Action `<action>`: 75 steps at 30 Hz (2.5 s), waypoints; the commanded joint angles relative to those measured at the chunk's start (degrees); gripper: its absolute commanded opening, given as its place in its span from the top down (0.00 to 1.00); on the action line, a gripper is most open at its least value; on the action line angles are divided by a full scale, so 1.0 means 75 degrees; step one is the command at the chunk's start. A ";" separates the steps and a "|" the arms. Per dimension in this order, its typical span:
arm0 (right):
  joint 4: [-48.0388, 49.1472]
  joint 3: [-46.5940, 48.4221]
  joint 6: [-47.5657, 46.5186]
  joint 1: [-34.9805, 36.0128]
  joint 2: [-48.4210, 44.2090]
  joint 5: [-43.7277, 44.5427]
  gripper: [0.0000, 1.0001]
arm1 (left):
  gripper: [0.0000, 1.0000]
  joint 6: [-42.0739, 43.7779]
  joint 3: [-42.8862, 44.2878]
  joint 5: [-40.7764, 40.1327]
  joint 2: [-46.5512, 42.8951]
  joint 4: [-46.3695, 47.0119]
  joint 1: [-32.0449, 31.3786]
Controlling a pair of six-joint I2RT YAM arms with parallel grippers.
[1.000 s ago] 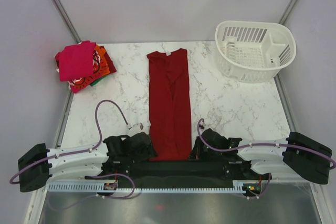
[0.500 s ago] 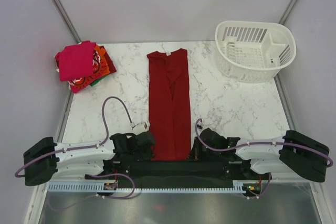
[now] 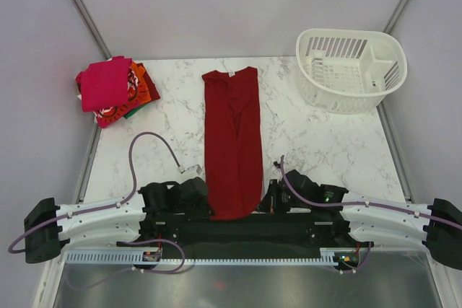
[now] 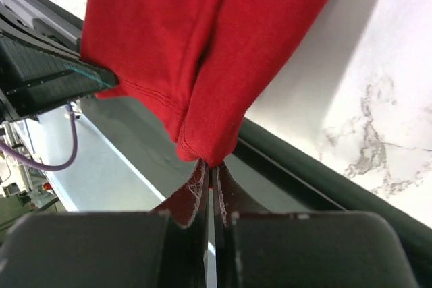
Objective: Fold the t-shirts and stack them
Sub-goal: Fold the tshirt
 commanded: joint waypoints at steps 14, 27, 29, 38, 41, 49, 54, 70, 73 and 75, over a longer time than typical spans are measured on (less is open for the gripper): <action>-0.2325 0.1361 -0.0204 0.0150 -0.1043 0.0982 1.00 | 0.97 -0.0342 0.1383 0.0164 -0.0621 -0.1779 -0.0090; -0.3884 0.4312 -0.2101 -0.0212 0.0947 0.2953 1.00 | 0.87 0.1836 0.4169 -0.1642 0.1017 -0.2529 0.0692; -0.3896 0.4571 -0.2500 -0.0598 0.1171 0.2977 1.00 | 0.90 0.2539 0.4487 -0.1560 0.1359 -0.2529 0.1034; -0.3405 0.6059 -0.4024 -0.2520 0.3045 0.2123 1.00 | 0.90 0.4603 0.5952 -0.0752 0.3350 -0.2049 0.3447; -0.3322 0.6552 -0.4305 -0.2860 0.3737 0.1993 1.00 | 0.91 0.5084 0.6538 -0.0505 0.4297 -0.1932 0.3904; -0.2983 0.7560 -0.4610 -0.3575 0.5378 0.1372 1.00 | 0.98 0.5647 0.7605 0.0070 0.6163 -0.1628 0.4808; -0.2830 0.8133 -0.4657 -0.3822 0.6338 0.1149 1.00 | 0.98 0.5916 0.8214 0.0233 0.7099 -0.1487 0.5195; -0.3977 1.2352 -0.4118 -0.5170 0.9235 0.1769 0.29 | 0.17 0.6525 1.1916 0.1406 1.0056 -0.1825 0.6402; -0.3827 1.2214 -0.4328 -0.5077 0.8650 0.1735 0.29 | 0.14 0.6783 1.2352 0.0985 0.9623 -0.1967 0.6426; -0.3640 1.1571 -0.4423 -0.4948 0.8100 0.1630 0.29 | 0.15 0.6807 1.2061 0.0552 0.9087 -0.1967 0.6414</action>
